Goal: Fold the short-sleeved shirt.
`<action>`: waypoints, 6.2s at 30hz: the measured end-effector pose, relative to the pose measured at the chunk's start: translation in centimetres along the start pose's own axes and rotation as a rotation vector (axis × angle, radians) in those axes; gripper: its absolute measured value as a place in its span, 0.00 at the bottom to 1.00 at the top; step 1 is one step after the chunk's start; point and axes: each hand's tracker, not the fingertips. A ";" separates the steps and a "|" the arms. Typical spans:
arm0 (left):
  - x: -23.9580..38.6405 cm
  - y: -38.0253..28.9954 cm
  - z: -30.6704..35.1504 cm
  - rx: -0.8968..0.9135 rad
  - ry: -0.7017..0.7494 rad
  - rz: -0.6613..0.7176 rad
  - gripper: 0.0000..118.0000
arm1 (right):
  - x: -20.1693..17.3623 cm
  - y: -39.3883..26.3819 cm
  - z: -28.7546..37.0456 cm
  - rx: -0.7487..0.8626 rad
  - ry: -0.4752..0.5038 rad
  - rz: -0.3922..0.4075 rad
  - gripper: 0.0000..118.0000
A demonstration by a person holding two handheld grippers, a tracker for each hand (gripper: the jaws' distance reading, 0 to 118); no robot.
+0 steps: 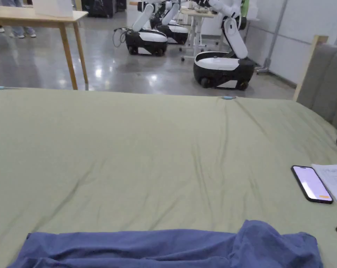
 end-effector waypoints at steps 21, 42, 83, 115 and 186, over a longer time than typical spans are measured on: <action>-8.8 -4.9 -13.8 -0.404 -0.133 0.371 1.00 | -3.7 0.1 -1.4 -0.036 0.067 -0.010 0.00; -6.5 -8.2 -19.4 -0.400 -0.213 0.222 0.08 | -3.1 -1.2 -3.1 -0.106 0.071 -0.037 0.00; 8.7 -7.8 -22.6 -0.560 -0.437 0.280 1.00 | -1.8 -1.9 -0.8 -0.117 0.042 -0.079 0.00; 5.8 -7.4 -19.7 -0.460 -0.176 0.063 0.00 | -3.5 -2.3 -1.6 -0.121 0.121 -0.093 0.00; -10.1 -5.6 -13.9 -0.313 -0.217 0.394 0.11 | -6.3 0.3 -2.8 -0.074 0.067 -0.016 0.01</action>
